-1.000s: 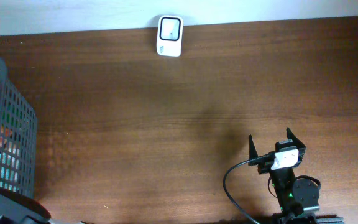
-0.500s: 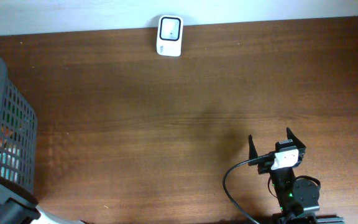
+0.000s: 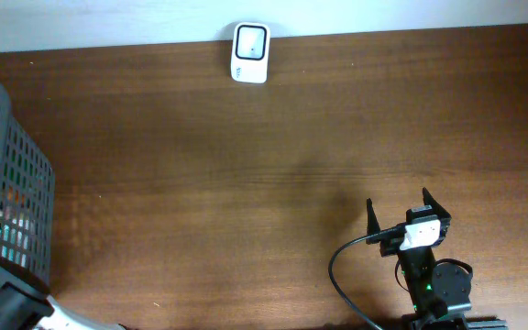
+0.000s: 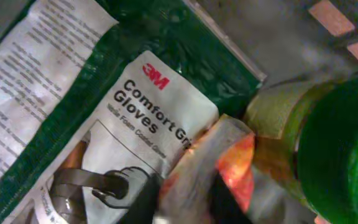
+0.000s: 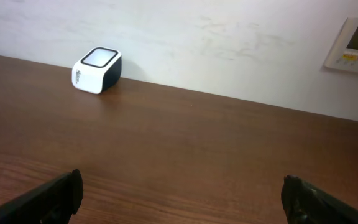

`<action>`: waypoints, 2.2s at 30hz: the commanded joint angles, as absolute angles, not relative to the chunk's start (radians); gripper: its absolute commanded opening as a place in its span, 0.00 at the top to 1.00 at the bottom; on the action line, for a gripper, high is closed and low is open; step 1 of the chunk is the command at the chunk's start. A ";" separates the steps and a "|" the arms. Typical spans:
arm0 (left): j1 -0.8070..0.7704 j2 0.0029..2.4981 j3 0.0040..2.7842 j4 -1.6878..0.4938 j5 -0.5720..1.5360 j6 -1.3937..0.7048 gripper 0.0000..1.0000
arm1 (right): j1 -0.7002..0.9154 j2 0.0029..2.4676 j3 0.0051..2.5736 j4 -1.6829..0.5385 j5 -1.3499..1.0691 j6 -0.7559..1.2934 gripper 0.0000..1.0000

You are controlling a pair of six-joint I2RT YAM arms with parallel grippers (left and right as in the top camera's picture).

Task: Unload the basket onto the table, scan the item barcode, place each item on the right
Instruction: 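Grasp the orange snack packet in the basket with the left gripper, then carry the orange packet toward the scanner and lower it onto table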

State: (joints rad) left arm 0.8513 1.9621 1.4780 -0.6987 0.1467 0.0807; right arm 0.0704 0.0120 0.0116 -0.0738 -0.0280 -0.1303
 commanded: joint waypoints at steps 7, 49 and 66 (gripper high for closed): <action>0.851 1.860 1.502 -0.712 0.169 0.038 1.00 | 0.065 0.004 0.006 -0.075 -0.041 -0.123 0.02; -0.392 1.956 1.517 -0.587 0.421 -0.527 1.00 | 0.065 0.004 0.006 -0.075 -0.041 -0.123 0.02; -0.564 2.132 1.517 -0.425 0.417 -0.629 1.00 | 0.065 0.004 0.006 -0.075 -0.041 -0.123 0.02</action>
State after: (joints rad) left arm -0.5594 2.1246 1.5158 -0.4217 0.4065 -0.6220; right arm 0.0704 0.0120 0.0116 -0.0738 -0.0277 -0.1303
